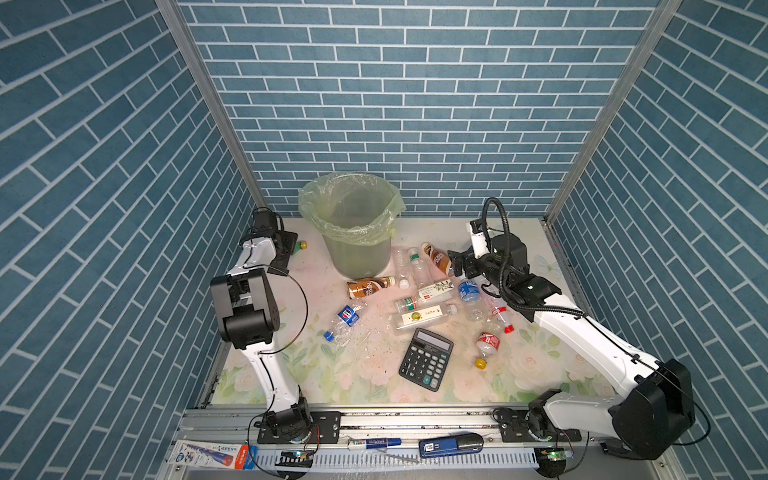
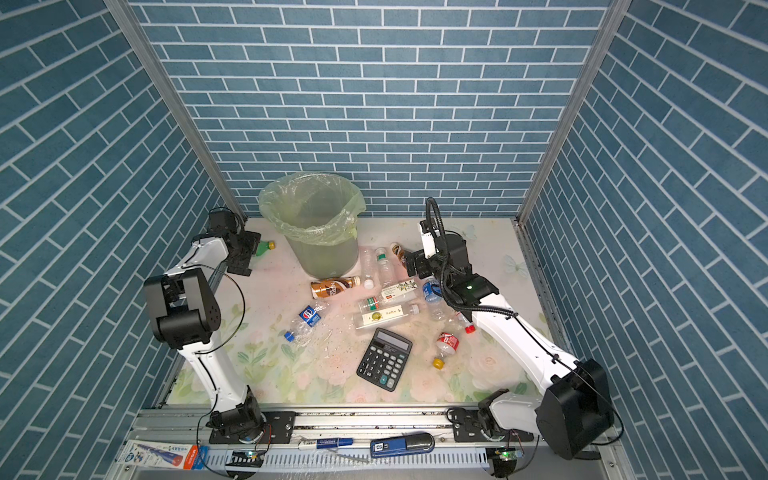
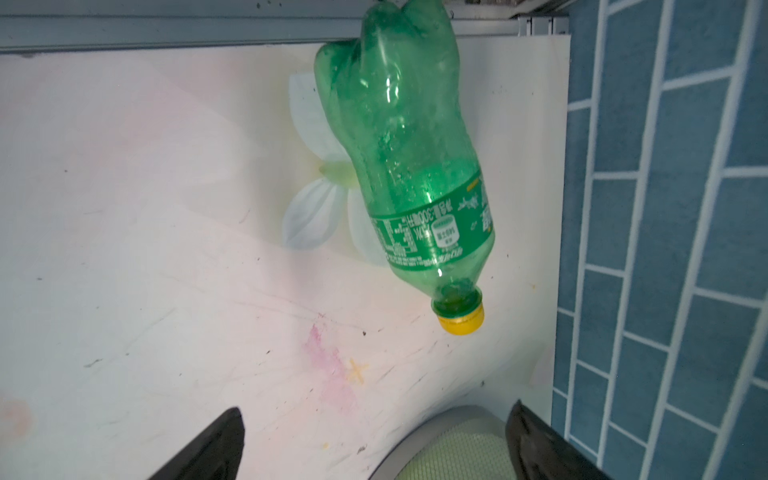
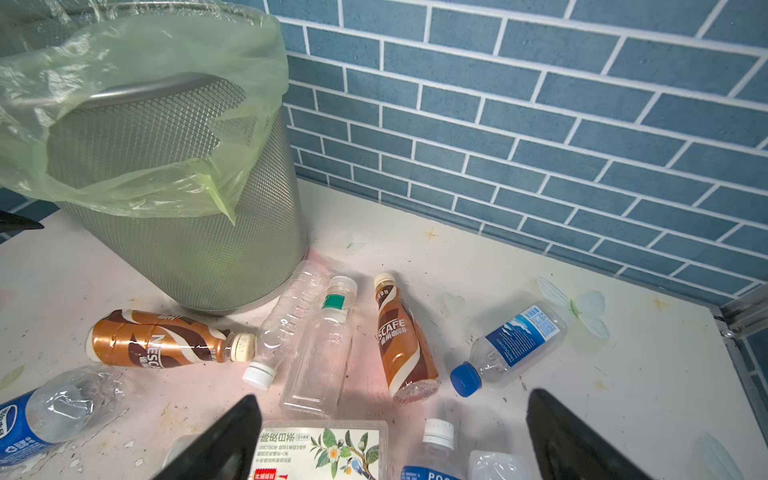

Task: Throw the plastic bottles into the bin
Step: 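Lift the green bottle with the left gripper and carry it over the bin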

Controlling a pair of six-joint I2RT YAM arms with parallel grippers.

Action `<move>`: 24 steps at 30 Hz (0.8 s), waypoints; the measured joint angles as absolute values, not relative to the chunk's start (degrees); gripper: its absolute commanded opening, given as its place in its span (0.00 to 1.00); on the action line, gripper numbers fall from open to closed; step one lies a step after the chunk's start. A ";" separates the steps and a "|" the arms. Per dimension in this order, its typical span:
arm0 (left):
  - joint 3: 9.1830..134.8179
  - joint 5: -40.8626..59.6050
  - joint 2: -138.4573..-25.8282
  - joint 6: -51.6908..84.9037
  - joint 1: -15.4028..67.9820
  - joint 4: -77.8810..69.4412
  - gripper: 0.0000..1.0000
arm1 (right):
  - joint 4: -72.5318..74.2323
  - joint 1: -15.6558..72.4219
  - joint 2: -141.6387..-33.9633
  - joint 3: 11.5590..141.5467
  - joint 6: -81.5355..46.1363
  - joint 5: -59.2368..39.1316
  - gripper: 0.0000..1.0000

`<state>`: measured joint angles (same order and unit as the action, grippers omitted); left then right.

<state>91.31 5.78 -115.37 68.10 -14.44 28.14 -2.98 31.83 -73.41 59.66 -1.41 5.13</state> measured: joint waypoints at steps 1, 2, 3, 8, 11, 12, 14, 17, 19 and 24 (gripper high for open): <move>92.09 5.37 -116.07 68.66 -14.44 27.99 0.99 | -3.25 31.83 -73.63 59.96 -1.15 4.93 0.99; 92.92 4.91 -116.84 69.14 -14.44 27.83 0.99 | -3.73 31.83 -73.87 60.36 -0.97 4.75 0.99; 93.62 4.43 -117.47 69.73 -14.44 27.64 0.99 | -4.05 31.86 -74.08 60.66 -0.93 4.56 0.99; 97.21 2.48 -120.99 71.85 -14.44 27.03 0.99 | -5.54 31.90 -75.61 62.65 0.47 3.97 0.99; 100.05 1.50 -123.92 72.79 -14.44 27.18 0.99 | -5.65 31.90 -76.53 63.55 1.19 3.79 0.99; 100.92 1.30 -124.84 72.95 -14.44 27.16 0.99 | -5.80 31.90 -76.79 63.77 1.54 3.79 0.99; 102.74 0.95 -126.65 73.30 -14.44 27.40 0.98 | -6.04 31.90 -77.38 64.12 2.04 3.75 0.99; 105.54 0.38 -128.95 73.56 -14.44 28.25 0.96 | -6.24 31.90 -78.08 64.25 2.57 3.64 0.99; 107.00 -0.08 -129.97 73.76 -14.44 28.82 0.94 | -6.52 31.90 -78.61 64.34 3.03 3.60 0.99; 109.38 -0.97 -131.31 73.84 -14.44 29.95 0.89 | -6.87 31.90 -79.81 64.77 3.49 3.31 0.99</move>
<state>109.38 -0.97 -131.31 73.84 -14.44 29.95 -6.87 31.90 -79.81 64.77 3.49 3.31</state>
